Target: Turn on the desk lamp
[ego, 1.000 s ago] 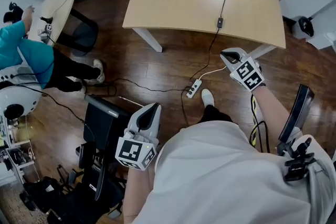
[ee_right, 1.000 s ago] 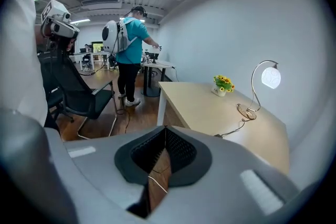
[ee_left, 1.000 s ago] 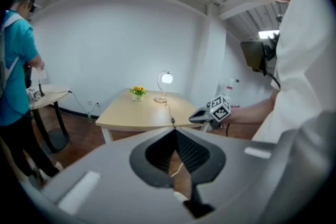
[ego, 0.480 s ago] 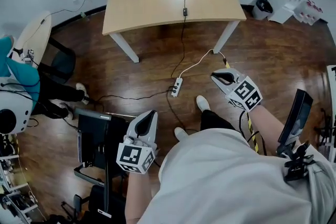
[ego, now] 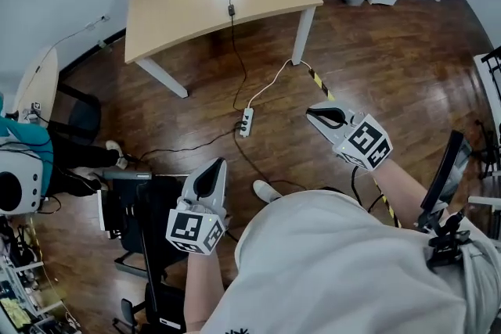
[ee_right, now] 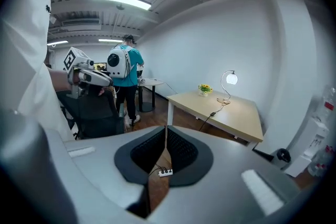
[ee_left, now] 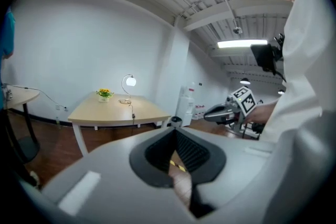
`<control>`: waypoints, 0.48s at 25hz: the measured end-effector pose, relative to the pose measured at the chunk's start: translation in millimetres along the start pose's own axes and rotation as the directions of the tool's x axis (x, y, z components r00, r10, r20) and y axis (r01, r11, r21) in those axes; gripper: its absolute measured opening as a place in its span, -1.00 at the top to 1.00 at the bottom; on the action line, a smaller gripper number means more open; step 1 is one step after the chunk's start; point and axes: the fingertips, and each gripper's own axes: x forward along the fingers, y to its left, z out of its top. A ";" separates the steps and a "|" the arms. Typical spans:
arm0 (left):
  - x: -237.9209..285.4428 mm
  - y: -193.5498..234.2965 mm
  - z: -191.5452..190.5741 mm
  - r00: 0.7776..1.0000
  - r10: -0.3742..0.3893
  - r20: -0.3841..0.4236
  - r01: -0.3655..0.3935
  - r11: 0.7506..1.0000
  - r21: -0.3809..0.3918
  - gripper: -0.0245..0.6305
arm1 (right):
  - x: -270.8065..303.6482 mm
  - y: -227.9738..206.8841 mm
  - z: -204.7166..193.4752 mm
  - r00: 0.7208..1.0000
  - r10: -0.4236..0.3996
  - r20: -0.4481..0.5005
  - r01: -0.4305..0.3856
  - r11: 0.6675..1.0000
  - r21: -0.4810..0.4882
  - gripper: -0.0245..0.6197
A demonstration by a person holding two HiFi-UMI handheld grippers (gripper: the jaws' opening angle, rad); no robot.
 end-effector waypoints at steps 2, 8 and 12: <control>6.0 -17.5 8.9 1.000 -0.011 -0.004 0.011 1.000 0.007 0.87 | -21.1 4.5 -0.1 1.000 -0.002 0.012 0.002 1.000 0.005 0.90; -1.6 -84.2 1.1 1.000 0.013 0.009 -0.013 1.000 0.026 0.87 | -75.3 33.0 -0.7 0.995 0.047 0.090 -0.046 0.999 -0.013 0.90; -9.4 -138.1 -11.7 0.999 -0.029 -0.017 0.029 0.999 0.032 0.87 | -124.3 50.9 -17.3 0.995 0.033 0.090 -0.034 0.999 0.007 0.82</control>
